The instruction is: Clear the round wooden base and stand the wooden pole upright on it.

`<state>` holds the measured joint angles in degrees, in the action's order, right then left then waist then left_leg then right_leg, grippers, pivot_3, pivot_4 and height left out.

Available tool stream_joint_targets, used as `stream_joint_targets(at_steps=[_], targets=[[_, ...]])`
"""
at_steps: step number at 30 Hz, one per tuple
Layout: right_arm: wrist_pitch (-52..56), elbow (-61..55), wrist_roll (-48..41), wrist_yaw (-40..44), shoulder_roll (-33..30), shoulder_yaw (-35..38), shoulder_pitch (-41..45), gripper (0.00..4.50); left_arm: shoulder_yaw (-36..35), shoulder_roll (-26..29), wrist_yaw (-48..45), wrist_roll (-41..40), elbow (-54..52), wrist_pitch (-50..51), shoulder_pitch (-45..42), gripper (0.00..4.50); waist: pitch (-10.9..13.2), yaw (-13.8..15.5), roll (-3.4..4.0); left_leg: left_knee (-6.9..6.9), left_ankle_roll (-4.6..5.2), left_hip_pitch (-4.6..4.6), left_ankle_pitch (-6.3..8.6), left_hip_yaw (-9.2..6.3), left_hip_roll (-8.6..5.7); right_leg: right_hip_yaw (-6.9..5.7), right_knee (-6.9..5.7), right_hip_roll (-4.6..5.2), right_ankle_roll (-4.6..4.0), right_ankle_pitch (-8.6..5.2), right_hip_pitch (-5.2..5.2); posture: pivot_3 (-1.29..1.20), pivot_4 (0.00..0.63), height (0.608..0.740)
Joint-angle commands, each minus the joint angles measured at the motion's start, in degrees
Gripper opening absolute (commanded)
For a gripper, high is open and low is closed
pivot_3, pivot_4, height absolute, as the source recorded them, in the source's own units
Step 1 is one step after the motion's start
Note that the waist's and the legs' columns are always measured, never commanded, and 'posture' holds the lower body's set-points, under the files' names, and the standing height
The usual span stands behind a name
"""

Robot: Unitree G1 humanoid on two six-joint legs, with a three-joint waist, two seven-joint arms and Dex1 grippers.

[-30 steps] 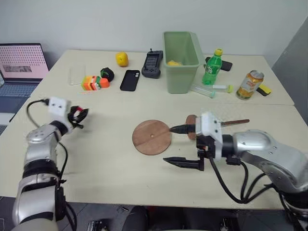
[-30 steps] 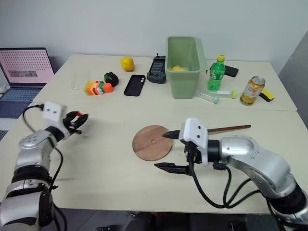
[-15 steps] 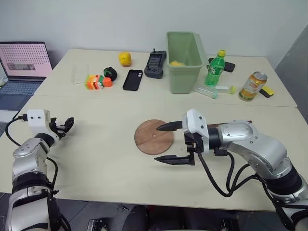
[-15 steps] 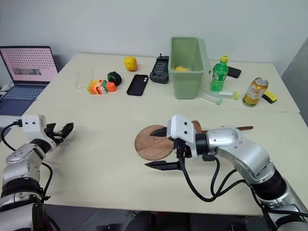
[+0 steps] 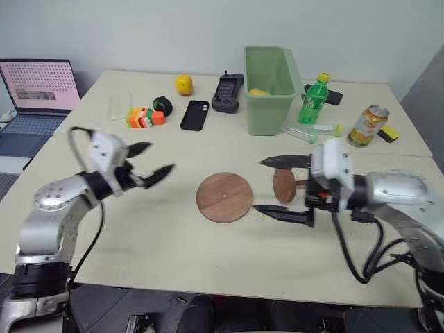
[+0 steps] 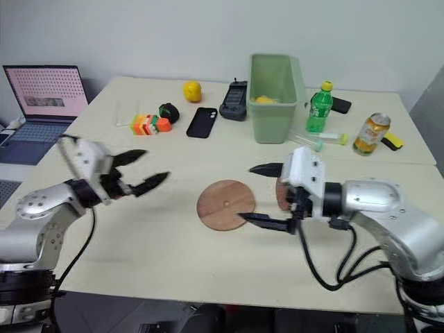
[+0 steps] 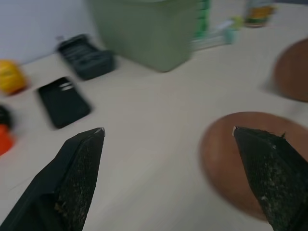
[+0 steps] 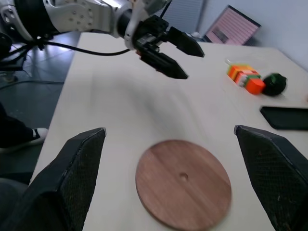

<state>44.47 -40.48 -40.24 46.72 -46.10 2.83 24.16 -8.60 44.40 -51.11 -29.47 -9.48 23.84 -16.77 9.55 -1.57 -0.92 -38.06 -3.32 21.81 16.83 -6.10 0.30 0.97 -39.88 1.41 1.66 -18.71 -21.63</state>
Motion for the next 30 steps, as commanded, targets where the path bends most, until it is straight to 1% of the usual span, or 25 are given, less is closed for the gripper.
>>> stream_joint_targets(at_steps=[1, 2, 4, 5, 7, 9, 12, 14, 18, 22, 24, 25, 26, 27, 29, 30], targets=[[-0.26, 0.99, 3.81, 2.90, -8.71, 4.13, -4.13, 4.50, 7.37, 3.10, -7.34, -1.69, -7.32, 5.04, -5.42, 4.45, 0.03, -0.17, 0.04, 0.01, 0.01, -0.01, 0.00, 0.05, 0.09, 0.00, -0.02, -0.08, -0.01, 0.00, 0.00, 0.00, 0.150, 0.740], [-1.98, 3.29, 7.56, 4.34, -11.94, 2.26, -4.52, 4.50, 10.39, 3.68, -9.76, -0.81, -8.24, 5.64, -7.40, 4.45, 0.03, -0.26, 0.04, 0.00, 0.01, 0.01, 0.00, 0.11, 0.08, -0.03, -0.01, -0.17, -0.01, 0.00, 0.00, 0.00, 0.150, 0.740], [-5.23, 7.51, 14.10, 6.10, -15.98, -3.61, -2.40, 4.50, 14.57, 4.26, -12.38, 2.18, -8.29, 4.50, -10.32, 4.45, 0.08, -0.19, 0.12, 0.00, 0.01, 0.01, 0.00, 0.27, -0.02, -0.05, -0.04, -0.34, -0.01, 0.00, 0.00, 0.00, 0.150, 0.740], [-6.07, 9.26, 16.36, 6.92, -16.98, -6.58, -0.58, 4.50, 15.92, 4.36, -12.99, 3.27, -7.84, 4.04, -11.49, 4.45, 0.08, -0.39, 0.14, 0.03, 0.02, -0.04, 0.00, 0.38, -0.31, 0.00, 0.00, -0.32, -0.01, 0.00, 0.03, 0.00, 0.150, 0.740], [-8.52, 13.98, 22.31, 10.43, -17.03, -14.11, 5.01, 4.50, 17.76, 3.29, -12.87, 5.18, -6.27, 3.43, -14.10, 4.45, 0.11, -0.80, 0.18, 0.05, 0.02, -0.15, 0.00, 0.50, -0.31, 0.12, -0.01, -0.31, -0.01, 0.00, 0.07, 0.00, 0.150, 0.740], [-10.09, 18.65, 25.70, 13.51, -15.44, -18.92, 9.72, 4.50, 18.79, 2.19, -12.74, 6.14, -5.52, 3.27, -15.66, 4.45, 0.15, -1.37, 0.21, 0.07, 0.02, -0.24, 0.00, 0.59, -0.23, 0.19, -0.06, -0.33, -0.01, 0.00, 0.06, 0.00, 0.150, 0.740], [-16.12, 27.73, 33.43, 18.74, -13.62, -26.23, 16.43, 4.50, 19.89, 1.07, -13.29, 7.09, -5.81, 2.73, -16.25, 4.45, 0.16, -1.56, 0.21, 0.04, 0.03, -0.08, 0.00, 0.49, -0.20, 0.08, -0.03, -0.35, -0.01, 0.00, -0.04, 0.00, 0.150, 0.740], [-18.37, 34.75, 36.17, 21.69, -10.97, -29.23, 20.61, 4.50, 20.55, 0.10, -12.92, 7.77, -6.11, 2.88, -16.53, 4.45, 0.16, -1.53, 0.21, 0.03, 0.02, 0.06, 0.00, 0.50, -0.22, 0.08, 0.01, -0.34, -0.01, 0.00, -0.15, 0.00, 0.150, 0.740], [-28.49, 55.93, 46.31, 29.70, -3.97, -38.24, 32.69, 4.50, 21.31, -1.46, -11.54, 9.39, -7.94, 2.41, -15.28, 4.45, 0.21, -1.67, 0.21, -0.01, 0.01, 0.16, -0.01, 0.56, 0.02, 0.13, 0.06, -0.23, -0.01, 0.00, -0.19, 0.00, 0.150, 0.740], [-37.19, 68.90, 51.76, 34.75, 0.39, -42.10, 38.91, 4.50, 21.02, -2.41, -10.42, 10.13, -8.49, 2.45, -14.23, 4.45, 0.26, -1.48, 0.23, -0.02, 0.00, 0.11, -0.01, 0.61, 0.09, 0.14, 0.03, -0.24, -0.01, 0.01, -0.22, 0.00, 0.150, 0.740], [-41.95, 75.94, 55.41, 35.96, 2.93, -44.23, 42.01, 4.13, 20.80, -2.64, -9.77, 10.42, -8.85, 2.28, -13.29, 4.50, 0.27, -1.44, 0.24, -0.02, -0.20, 0.18, -0.12, 0.55, 0.13, 0.08, 0.04, -0.23, -0.01, 0.01, -0.26, 0.00, 0.150, 0.740], [-44.38, 79.05, 57.19, 36.32, 3.94, -45.07, 43.23, 4.03, 20.70, -2.68, -9.55, 10.61, -8.97, 2.11, -12.88, 4.50, 0.27, -1.49, 0.24, -0.01, -0.21, 0.18, -0.13, 0.57, 0.15, 0.11, 0.03, -0.23, -0.01, 0.01, -0.30, 0.00, 0.150, 0.740], [-46.04, 81.35, 58.33, 36.87, 4.74, -45.54, 44.06, 3.77, 20.62, -2.74, -9.31, 10.83, -9.07, 1.95, -12.51, 4.50, 0.27, -1.53, 0.24, -0.01, -0.21, 0.18, -0.13, 0.59, 0.13, 0.12, 0.02, -0.23, -0.01, 0.01, -0.31, 0.00, 0.150, 0.740], [-47.37, 83.09, 59.06, 37.28, 5.34, -45.49, 44.53, 3.39, 20.59, -2.82, -9.15, 11.01, -9.19, 1.89, -12.27, 4.50, 0.27, -1.50, 0.24, -0.02, -0.22, 0.18, -0.14, 0.59, 0.14, 0.14, 0.00, -0.23, -0.01, 0.01, -0.32, 0.00, 0.150, 0.740], [-49.21, 86.25, 60.18, 37.82, 6.76, -45.11, 45.54, 2.91, 20.46, -2.87, -8.87, 11.31, -9.25, 1.66, -11.72, 4.50, 0.27, -1.47, 0.24, -0.03, -0.23, 0.19, -0.14, 0.57, 0.15, 0.13, -0.02, -0.23, -0.01, 0.01, -0.34, 0.00, 0.150, 0.740], [-49.98, 87.56, 60.74, 37.87, 7.32, -44.91, 45.97, 2.59, 20.38, -2.88, -8.77, 11.43, -9.18, 1.54, -11.52, 4.50, 0.27, -1.48, 0.24, -0.02, -0.23, 0.19, -0.14, 0.58, 0.15, 0.14, -0.03, -0.22, -0.01, 0.01, -0.34, 0.00, 0.150, 0.740]])
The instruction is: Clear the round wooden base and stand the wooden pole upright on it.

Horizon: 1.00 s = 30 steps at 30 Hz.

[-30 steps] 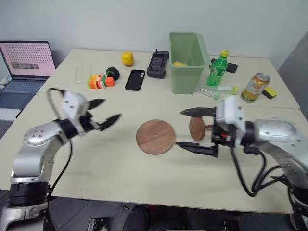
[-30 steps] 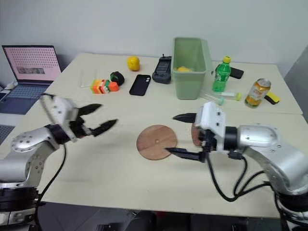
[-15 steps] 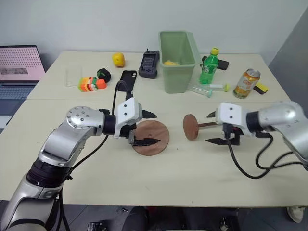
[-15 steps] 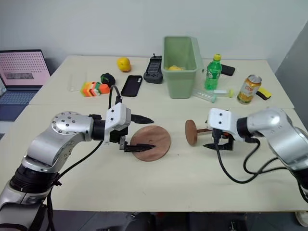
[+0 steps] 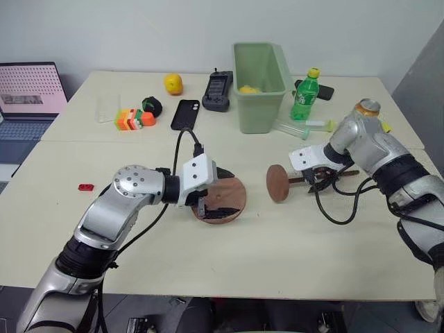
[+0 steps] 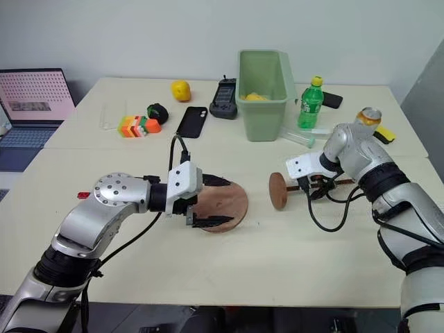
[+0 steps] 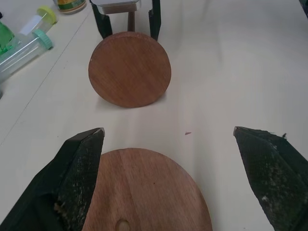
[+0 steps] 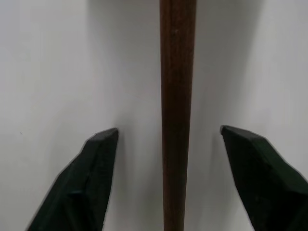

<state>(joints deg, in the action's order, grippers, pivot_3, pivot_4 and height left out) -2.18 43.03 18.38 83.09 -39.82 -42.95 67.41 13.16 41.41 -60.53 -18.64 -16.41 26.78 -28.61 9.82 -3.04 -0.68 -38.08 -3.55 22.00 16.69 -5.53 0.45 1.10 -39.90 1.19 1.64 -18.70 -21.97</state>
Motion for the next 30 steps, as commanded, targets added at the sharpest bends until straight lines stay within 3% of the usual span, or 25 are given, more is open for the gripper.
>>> stream_joint_targets(at_steps=[1, 10, 17, 21, 25, 30], targets=[[-3.49, 5.00, 2.32, 1.76, 1.55, 1.22, 2.97, 2.40, -1.44, 0.06, 0.79, 0.66, -2.26, -1.47, 0.51, 4.50, 0.00, -0.02, 0.00, 0.00, 0.00, 0.00, 0.00, -0.01, 0.00, 0.01, -0.01, 0.00, 0.00, 0.00, 0.00, 0.00, 0.150, 0.740], [-2.59, 6.34, 2.41, 4.16, 3.20, 5.28, 3.49, 0.25, -1.00, -1.09, -0.64, 0.99, 0.44, -2.90, -0.51, 4.50, 0.00, -0.07, 0.01, 0.00, -0.01, -0.01, 0.00, -0.05, 0.01, 0.04, -0.06, 0.00, 0.00, 0.00, -0.04, 0.00, 0.150, 0.740], [7.63, -11.16, -10.45, 7.01, -0.77, 19.12, -0.35, 0.24, -4.53, 0.91, -3.37, -1.32, 2.38, -1.95, 0.04, 4.50, 0.04, 0.06, 0.08, 0.00, -0.01, 0.03, 0.00, -0.12, 0.02, 0.06, -0.08, 0.06, 0.00, 0.00, -0.08, 0.00, 0.150, 0.740], [27.96, -41.57, -29.32, -0.19, 0.92, 34.82, -11.91, 0.24, -9.81, 6.81, -4.58, -0.36, 5.97, -3.94, 4.39, 4.50, 0.05, -0.10, 0.10, 0.06, 0.00, 0.03, 0.01, -0.32, 0.16, -0.01, -0.06, 0.06, 0.00, 0.00, -0.08, 0.00, 0.150, 0.740], [36.14, -60.31, -36.53, -15.61, 10.65, 40.83, -22.62, 0.24, -14.30, 12.39, -6.59, -0.47, 6.55, -5.66, 10.40, 4.50, 0.07, -0.18, 0.14, 0.08, 0.04, 0.04, 0.03, -0.44, 0.22, -0.08, -0.15, 0.02, -0.01, 0.00, -0.10, 0.00, 0.150, 0.740], [40.61, -66.36, -41.33, -29.88, 22.86, 41.88, -28.14, 0.24, -16.05, 16.76, -8.32, 1.66, 8.59, -9.59, 14.94, 4.50, 0.10, 0.28, 0.19, 0.02, 0.13, 0.03, 0.07, -0.43, 0.10, -0.05, -0.32, 0.03, -0.01, 0.00, -0.13, 0.00, 0.150, 0.740]])
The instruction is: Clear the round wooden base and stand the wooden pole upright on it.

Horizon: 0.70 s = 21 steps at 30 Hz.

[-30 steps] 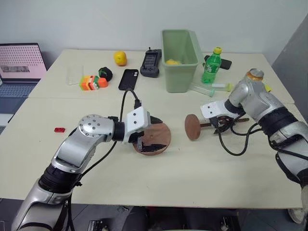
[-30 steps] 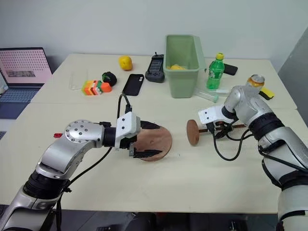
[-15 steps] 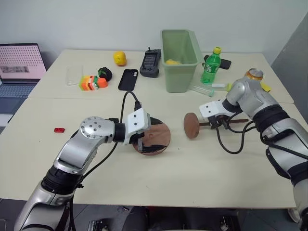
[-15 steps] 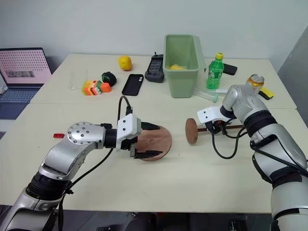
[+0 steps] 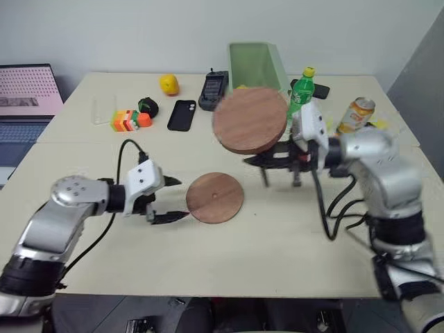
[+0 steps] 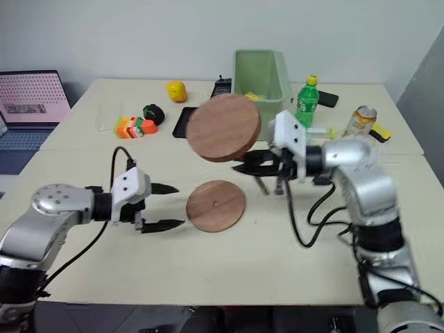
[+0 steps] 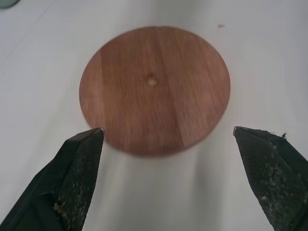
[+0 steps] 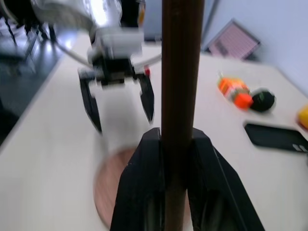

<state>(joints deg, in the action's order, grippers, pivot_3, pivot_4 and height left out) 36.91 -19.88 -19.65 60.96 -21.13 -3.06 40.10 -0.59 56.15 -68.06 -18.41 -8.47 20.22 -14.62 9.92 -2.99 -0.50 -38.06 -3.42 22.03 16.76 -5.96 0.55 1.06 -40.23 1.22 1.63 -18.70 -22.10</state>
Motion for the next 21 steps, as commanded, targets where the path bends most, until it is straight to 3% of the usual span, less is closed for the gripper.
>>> stream_joint_targets(at_steps=[1, 12, 21], targets=[[1.59, -3.12, -3.00, -9.29, 5.43, 0.77, -1.47, 0.24, -2.12, 2.22, -0.75, 1.85, 1.04, -3.54, 0.98, 4.50, 0.00, 0.40, 0.00, 0.00, 0.00, -0.01, 0.00, -0.01, -0.03, -0.01, 0.01, 0.00, 0.00, 0.00, 0.01, 0.00, 0.150, 0.740], [-6.46, 9.86, 2.11, -16.09, 11.88, -8.04, 0.42, 0.24, 0.46, 0.67, 0.01, 3.37, 0.31, -3.66, -1.45, 4.50, 0.00, 0.47, 0.00, 0.02, 0.01, -0.01, 0.00, 0.07, -0.07, 0.00, 0.01, -0.14, 0.00, 0.00, -0.04, 0.00, 0.150, 0.740], [-11.06, 14.34, 3.41, -18.54, 14.11, -9.23, 1.05, 0.24, 1.04, -0.40, 0.71, 3.34, -0.97, -2.05, -2.81, 4.50, 0.00, -0.06, 0.00, 0.04, 0.01, -0.01, 0.00, 0.06, -0.02, 0.01, -0.02, -0.13, 0.00, 0.00, -0.07, 0.00, 0.150, 0.740]])
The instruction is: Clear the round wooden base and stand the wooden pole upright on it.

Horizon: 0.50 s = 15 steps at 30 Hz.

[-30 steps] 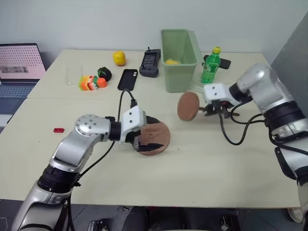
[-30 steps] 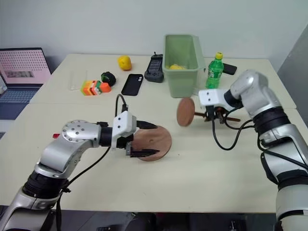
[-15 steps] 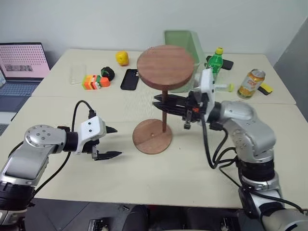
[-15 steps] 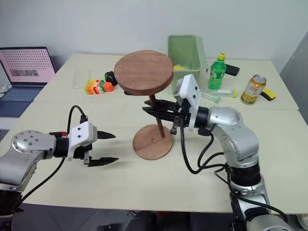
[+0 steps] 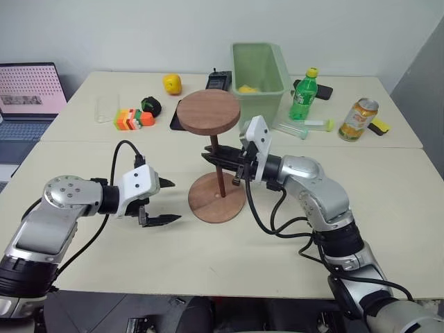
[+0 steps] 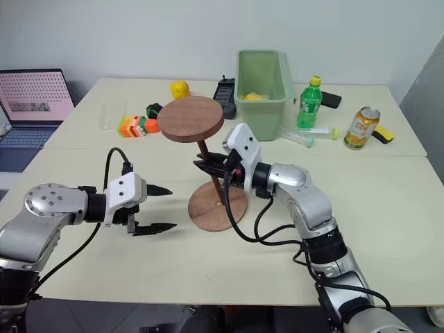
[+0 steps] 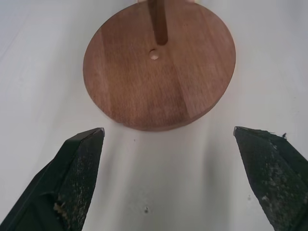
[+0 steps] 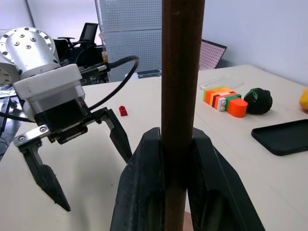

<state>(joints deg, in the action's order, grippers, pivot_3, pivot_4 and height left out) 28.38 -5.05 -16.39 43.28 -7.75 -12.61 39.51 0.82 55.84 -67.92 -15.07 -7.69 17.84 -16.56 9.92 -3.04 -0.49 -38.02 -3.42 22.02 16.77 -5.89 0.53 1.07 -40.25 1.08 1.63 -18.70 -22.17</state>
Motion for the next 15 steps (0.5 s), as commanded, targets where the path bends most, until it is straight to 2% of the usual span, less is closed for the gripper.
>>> stream_joint_targets(at_steps=[1, 15], targets=[[-2.78, -0.31, -0.09, -1.08, 1.18, 0.39, 1.76, 0.24, -0.37, -0.10, 0.62, 0.04, -1.73, 0.50, -0.91, 4.50, 0.00, -0.06, 0.00, 0.00, 0.00, 0.00, 0.00, 0.01, 0.00, 0.01, 0.00, 0.00, 0.00, 0.00, 0.00, 0.00, 0.150, 0.740], [-4.08, 1.37, 0.11, -1.63, 2.26, -1.65, 0.63, 0.24, -0.26, -0.11, 0.99, 0.00, -1.66, 1.01, -1.13, 4.50, 0.00, -0.24, 0.00, 0.01, 0.00, -0.01, 0.00, 0.00, 0.02, 0.02, -0.03, 0.00, 0.00, 0.00, -0.03, 0.00, 0.150, 0.740]])
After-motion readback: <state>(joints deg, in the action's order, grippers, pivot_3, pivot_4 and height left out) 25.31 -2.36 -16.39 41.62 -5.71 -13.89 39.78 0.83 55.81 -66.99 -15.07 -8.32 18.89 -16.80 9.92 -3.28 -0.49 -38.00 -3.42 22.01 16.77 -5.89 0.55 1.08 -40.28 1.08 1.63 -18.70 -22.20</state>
